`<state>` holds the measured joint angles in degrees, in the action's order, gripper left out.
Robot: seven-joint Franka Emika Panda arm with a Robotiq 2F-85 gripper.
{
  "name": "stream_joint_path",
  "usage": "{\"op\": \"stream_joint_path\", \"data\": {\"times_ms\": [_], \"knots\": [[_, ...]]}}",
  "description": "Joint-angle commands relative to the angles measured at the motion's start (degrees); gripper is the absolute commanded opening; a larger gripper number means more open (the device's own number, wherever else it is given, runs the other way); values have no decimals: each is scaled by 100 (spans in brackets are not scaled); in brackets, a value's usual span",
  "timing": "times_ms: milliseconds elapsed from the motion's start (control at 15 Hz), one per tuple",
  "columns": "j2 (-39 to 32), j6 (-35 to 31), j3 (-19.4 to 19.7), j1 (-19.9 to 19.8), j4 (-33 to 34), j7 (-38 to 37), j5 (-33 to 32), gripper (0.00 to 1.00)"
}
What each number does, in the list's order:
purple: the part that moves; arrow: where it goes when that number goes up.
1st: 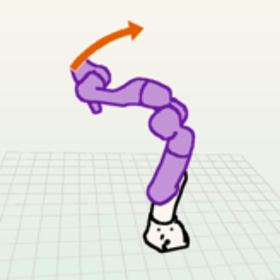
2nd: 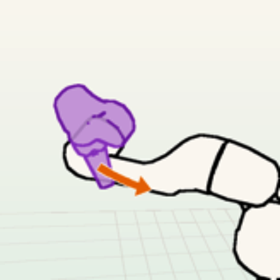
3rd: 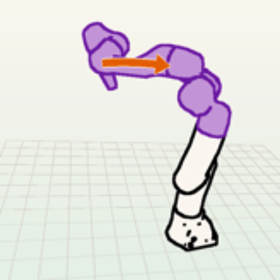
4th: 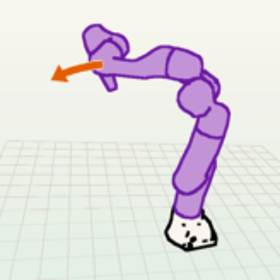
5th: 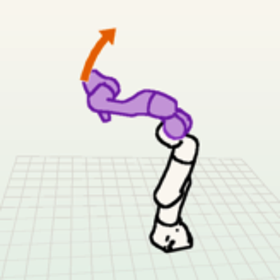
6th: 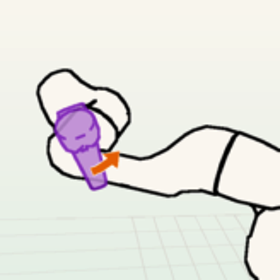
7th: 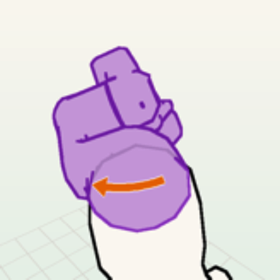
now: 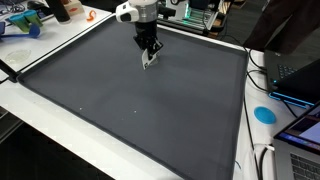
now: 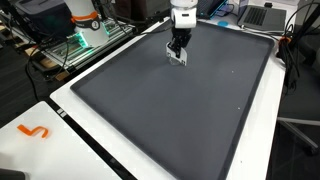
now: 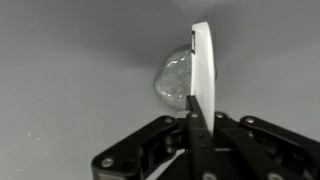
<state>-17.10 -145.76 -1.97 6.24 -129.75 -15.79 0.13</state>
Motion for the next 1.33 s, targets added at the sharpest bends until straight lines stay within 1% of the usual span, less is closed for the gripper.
{"op": "stream_joint_path", "data": {"times_ms": [0, 133, 267, 467, 600, 1267], "knots": [[-144, 25, -12, -88, -325, 251, 147, 1], [-113, 49, -13, -89, -374, 306, 134, 1], [-166, -112, -7, -80, -348, 276, 152, 1], [-300, -300, -42, -86, -218, 260, 273, 1], [-397, -304, -39, -74, -122, 243, 289, 1], [-694, -293, 57, 62, 364, 60, -9, 1]]}}
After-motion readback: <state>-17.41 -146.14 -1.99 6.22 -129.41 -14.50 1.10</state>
